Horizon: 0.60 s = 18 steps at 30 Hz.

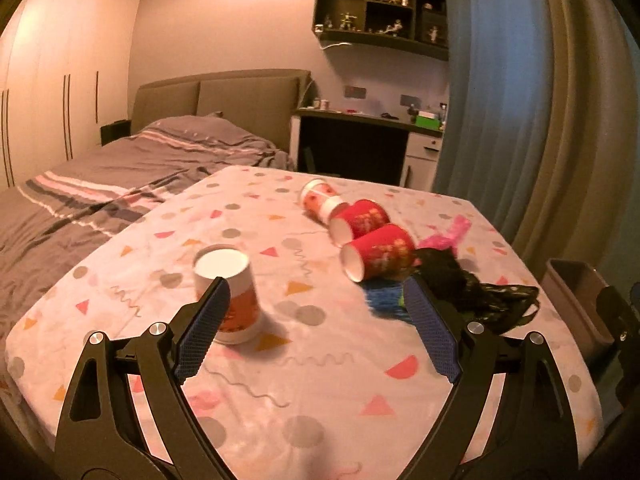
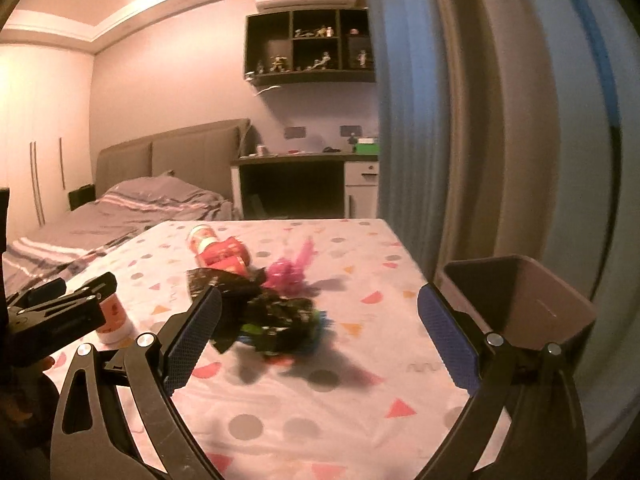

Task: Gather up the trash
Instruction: 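Grasp the standing orange-printed paper cup with the left tool while the right tool grasps the black plastic bag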

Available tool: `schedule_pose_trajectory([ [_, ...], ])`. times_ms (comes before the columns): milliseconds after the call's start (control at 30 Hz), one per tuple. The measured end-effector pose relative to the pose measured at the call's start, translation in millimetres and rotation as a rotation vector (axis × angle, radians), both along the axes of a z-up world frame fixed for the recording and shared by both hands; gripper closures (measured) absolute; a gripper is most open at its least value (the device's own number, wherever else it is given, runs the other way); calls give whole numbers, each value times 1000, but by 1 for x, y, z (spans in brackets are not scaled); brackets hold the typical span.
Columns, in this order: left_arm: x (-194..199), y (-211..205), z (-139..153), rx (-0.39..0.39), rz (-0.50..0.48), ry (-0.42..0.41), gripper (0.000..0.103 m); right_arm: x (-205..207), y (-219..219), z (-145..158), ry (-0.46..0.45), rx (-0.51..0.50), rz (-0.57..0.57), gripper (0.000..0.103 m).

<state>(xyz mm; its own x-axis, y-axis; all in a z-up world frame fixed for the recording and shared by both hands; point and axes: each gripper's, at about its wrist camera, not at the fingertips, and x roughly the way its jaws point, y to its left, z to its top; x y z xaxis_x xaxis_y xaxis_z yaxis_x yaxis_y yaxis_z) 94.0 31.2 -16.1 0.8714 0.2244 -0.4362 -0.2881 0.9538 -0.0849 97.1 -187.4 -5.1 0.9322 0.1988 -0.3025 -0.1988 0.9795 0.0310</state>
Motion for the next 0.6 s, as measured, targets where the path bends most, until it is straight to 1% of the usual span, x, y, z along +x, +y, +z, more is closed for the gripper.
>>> schedule_pose_trajectory([
  [233, 2, 22, -10, -1, 38, 28, 16, 13, 30, -11, 41, -19, 64, 8],
  [367, 2, 34, -16, -8, 66, 42, 16, 24, 53, -19, 60, -53, 106, 8],
  [600, 6, 49, -21, -18, 81, 54, 16, 47, 84, -31, 92, -110, 121, 8],
])
